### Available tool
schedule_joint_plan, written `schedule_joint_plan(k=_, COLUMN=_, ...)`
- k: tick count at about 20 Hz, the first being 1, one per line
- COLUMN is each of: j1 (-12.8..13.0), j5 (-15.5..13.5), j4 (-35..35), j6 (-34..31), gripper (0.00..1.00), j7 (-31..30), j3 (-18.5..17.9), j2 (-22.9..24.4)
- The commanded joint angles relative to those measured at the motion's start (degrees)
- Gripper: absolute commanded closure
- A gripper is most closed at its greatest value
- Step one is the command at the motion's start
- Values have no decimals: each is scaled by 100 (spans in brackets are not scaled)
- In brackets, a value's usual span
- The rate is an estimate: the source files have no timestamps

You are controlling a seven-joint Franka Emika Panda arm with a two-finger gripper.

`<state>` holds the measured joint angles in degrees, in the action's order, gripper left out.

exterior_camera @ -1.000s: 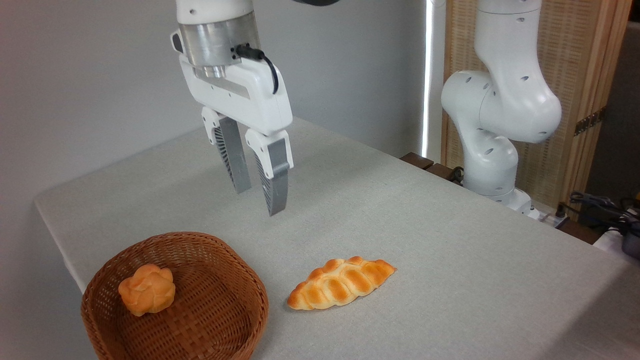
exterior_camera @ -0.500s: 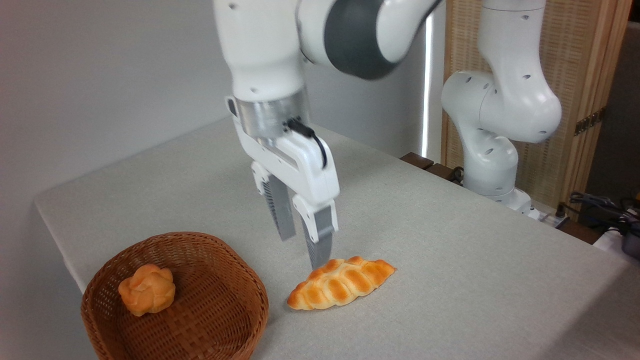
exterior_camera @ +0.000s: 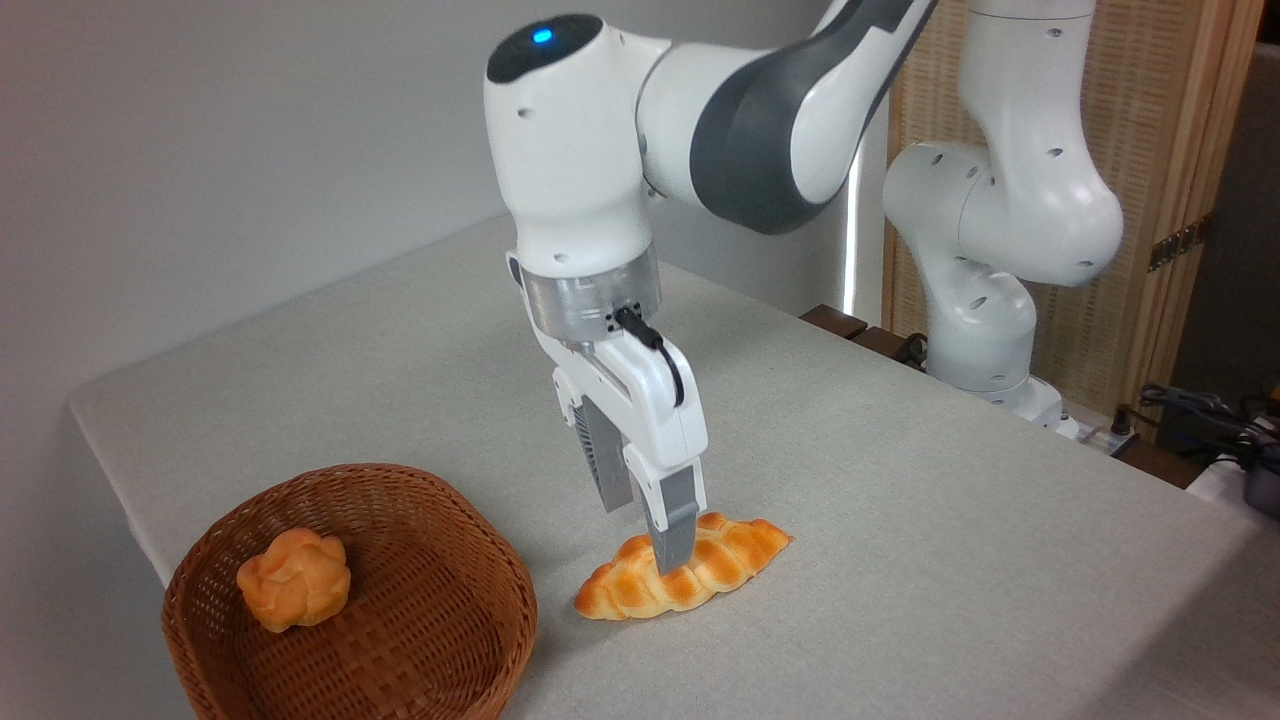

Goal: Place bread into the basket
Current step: 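Lower the gripper around the middle of the braided roll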

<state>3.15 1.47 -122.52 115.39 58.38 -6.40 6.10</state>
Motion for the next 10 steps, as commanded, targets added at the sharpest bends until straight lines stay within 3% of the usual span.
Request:
schedule_joint_plan(k=1, j1=28, j5=81, j4=-263, j6=299, gripper=0, j7=138, j3=-37, j2=-4)
schedule_joint_plan(k=4, j1=28, j5=431, j4=-360, j6=317, gripper=0, j7=138, j3=-37, j2=-100)
schedule_joint_plan(k=7, j1=28, j5=468, j4=-404, j6=326, gripper=1, j7=130, j3=-37, j2=-232)
schedule_joint_plan(k=8, j1=28, j5=468, j4=-404, j6=335, gripper=18, j7=130, j3=-28, j2=-267)
schedule_joint_plan(k=10, j1=28, j5=459, j4=-396, j6=370, gripper=42, j7=121, j3=-28, j2=-294)
